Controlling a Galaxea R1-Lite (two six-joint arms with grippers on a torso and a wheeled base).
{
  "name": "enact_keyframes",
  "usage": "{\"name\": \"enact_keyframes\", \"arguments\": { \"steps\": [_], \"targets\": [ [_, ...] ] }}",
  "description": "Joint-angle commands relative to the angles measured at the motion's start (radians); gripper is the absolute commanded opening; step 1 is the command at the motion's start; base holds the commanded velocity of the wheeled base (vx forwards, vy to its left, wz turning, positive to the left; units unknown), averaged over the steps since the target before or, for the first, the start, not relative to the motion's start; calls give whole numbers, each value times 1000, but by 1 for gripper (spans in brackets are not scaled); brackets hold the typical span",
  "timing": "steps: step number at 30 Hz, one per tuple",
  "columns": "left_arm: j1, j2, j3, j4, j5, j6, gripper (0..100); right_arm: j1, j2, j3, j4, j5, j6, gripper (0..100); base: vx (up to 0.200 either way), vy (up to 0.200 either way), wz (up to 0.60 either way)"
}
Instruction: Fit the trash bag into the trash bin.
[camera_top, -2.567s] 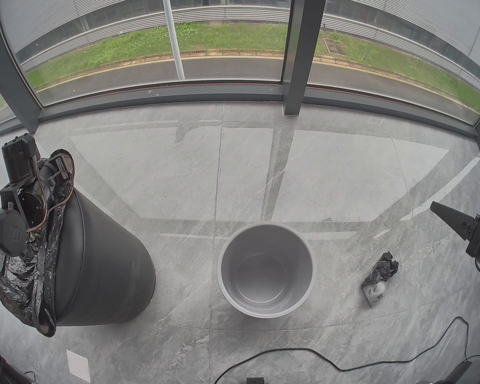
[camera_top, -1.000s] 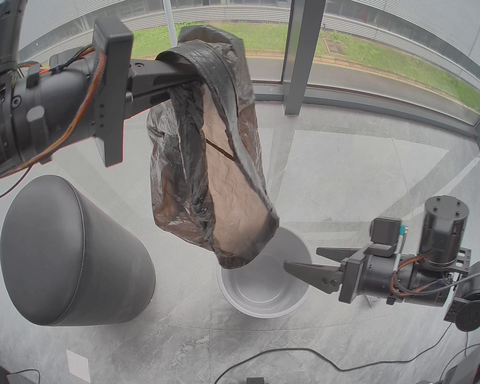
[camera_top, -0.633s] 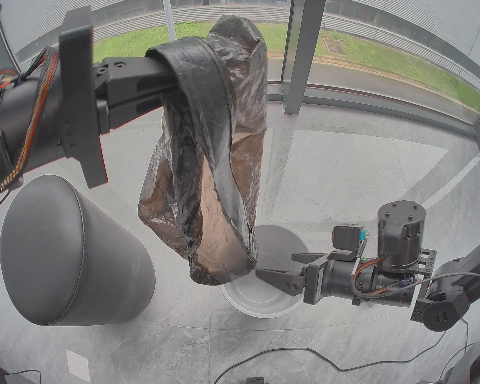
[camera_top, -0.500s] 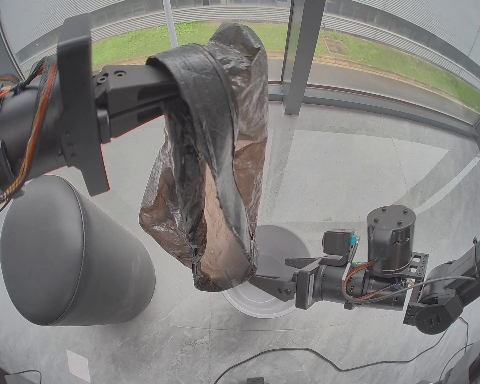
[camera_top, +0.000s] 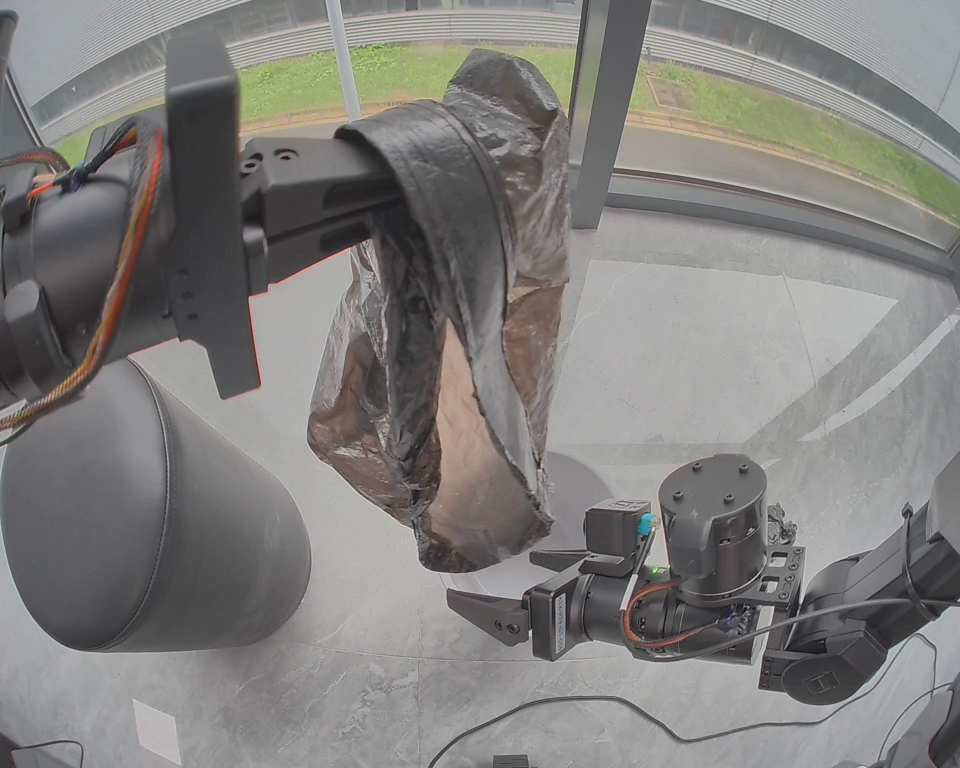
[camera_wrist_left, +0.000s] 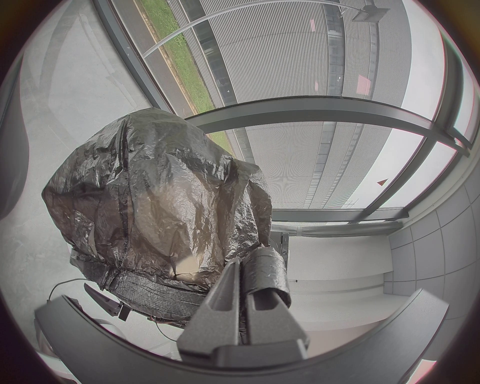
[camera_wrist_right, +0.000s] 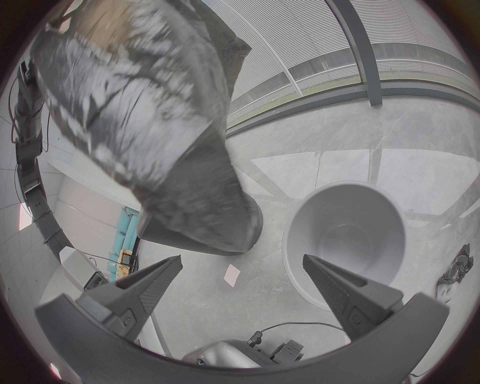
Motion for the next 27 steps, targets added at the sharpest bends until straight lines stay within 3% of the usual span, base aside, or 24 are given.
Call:
{"name": "enact_keyframes", "arguments": {
  "steps": [1,9,22,27],
  "targets": [
    [-1,12,4,-4,-1,-1,0,16,10,-1,0,-11,1,100,0,0,0],
    [-6,0,7,-4,0,-1,0,-29,8,7,-40,-16,-3,100,0,0,0],
    [-8,-29,33,-4,-3,4,0,-20,37,10,-180,-17,-36,100,0,0,0],
    [-6,-33,39,-7,-5,2,0,-7,71,-6,-209,-80,-35,100,0,0,0]
  ]
}}
